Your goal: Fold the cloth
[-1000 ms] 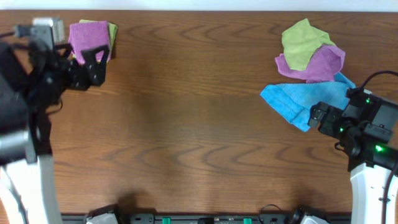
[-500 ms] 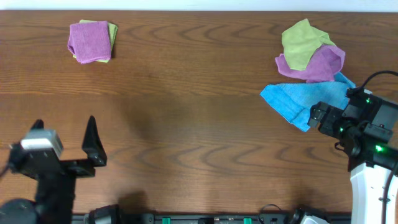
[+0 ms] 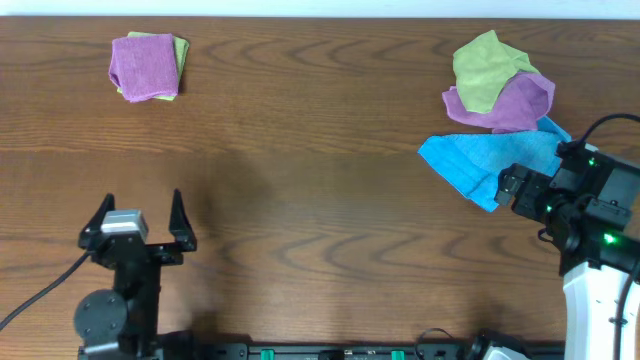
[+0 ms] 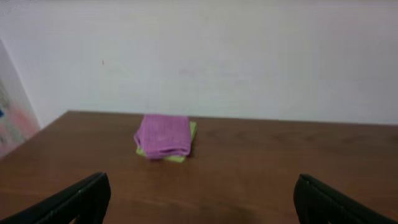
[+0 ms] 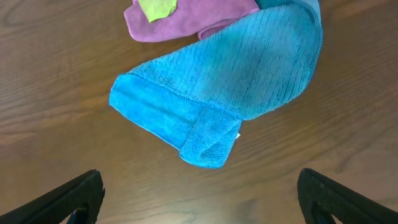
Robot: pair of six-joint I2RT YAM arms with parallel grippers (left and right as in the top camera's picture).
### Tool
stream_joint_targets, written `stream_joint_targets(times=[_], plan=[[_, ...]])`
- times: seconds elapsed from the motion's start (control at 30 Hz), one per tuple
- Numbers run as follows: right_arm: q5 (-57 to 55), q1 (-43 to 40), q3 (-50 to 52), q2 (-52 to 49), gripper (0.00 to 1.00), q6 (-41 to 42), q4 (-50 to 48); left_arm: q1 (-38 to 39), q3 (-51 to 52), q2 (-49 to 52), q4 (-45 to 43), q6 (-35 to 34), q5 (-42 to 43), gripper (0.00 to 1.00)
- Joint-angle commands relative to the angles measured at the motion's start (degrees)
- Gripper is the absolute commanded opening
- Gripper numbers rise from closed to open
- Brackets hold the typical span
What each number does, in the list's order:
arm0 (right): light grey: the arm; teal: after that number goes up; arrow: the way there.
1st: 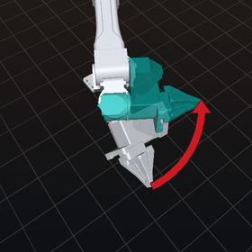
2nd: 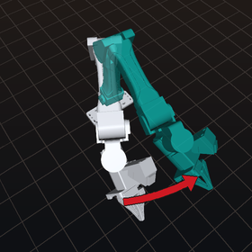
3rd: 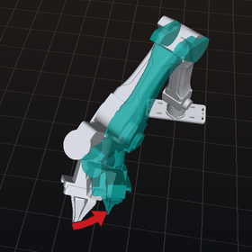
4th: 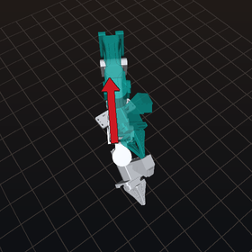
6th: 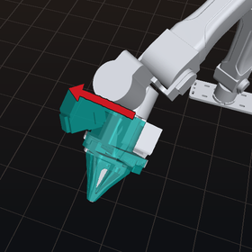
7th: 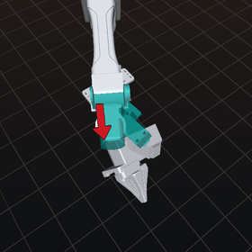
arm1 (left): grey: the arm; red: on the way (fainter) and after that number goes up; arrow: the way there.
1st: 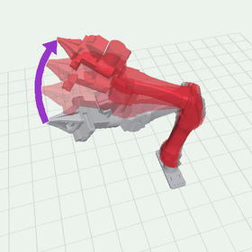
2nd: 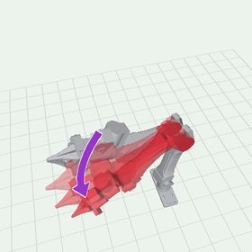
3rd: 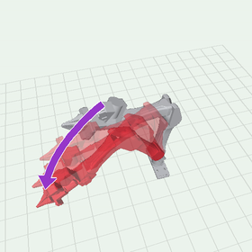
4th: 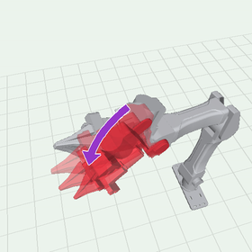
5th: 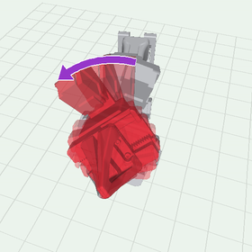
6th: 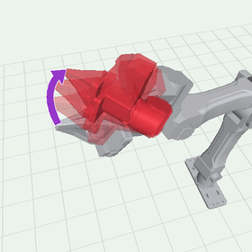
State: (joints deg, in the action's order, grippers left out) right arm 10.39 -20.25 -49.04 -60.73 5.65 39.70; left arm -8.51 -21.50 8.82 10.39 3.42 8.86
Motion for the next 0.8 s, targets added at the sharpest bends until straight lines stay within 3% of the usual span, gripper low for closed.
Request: stream_joint_targets(times=[0.0,0.4,0.57,0.77], plan=[[0.2,-0.4,-0.1,0.3,0.99,0.5,0.0,1.1,3.0,-0.9,-2.5,0.2,-3.6,0.95],[0.2,-0.4,-0.1,0.3,0.99,0.5,0.0,1.1,11.8,-0.9,-5.4,-0.9,-9.9,0.95],[0.2,-0.4,-0.1,0.3,0.99,0.5,0.0,1.1,16.6,-1.8,-10.6,-1.1,-9.6,0.95],[0.2,-0.4,-0.1,0.3,0.99,0.5,0.0,1.1,20.5,-4.7,-10.7,-3.7,-6.6,0.95]])
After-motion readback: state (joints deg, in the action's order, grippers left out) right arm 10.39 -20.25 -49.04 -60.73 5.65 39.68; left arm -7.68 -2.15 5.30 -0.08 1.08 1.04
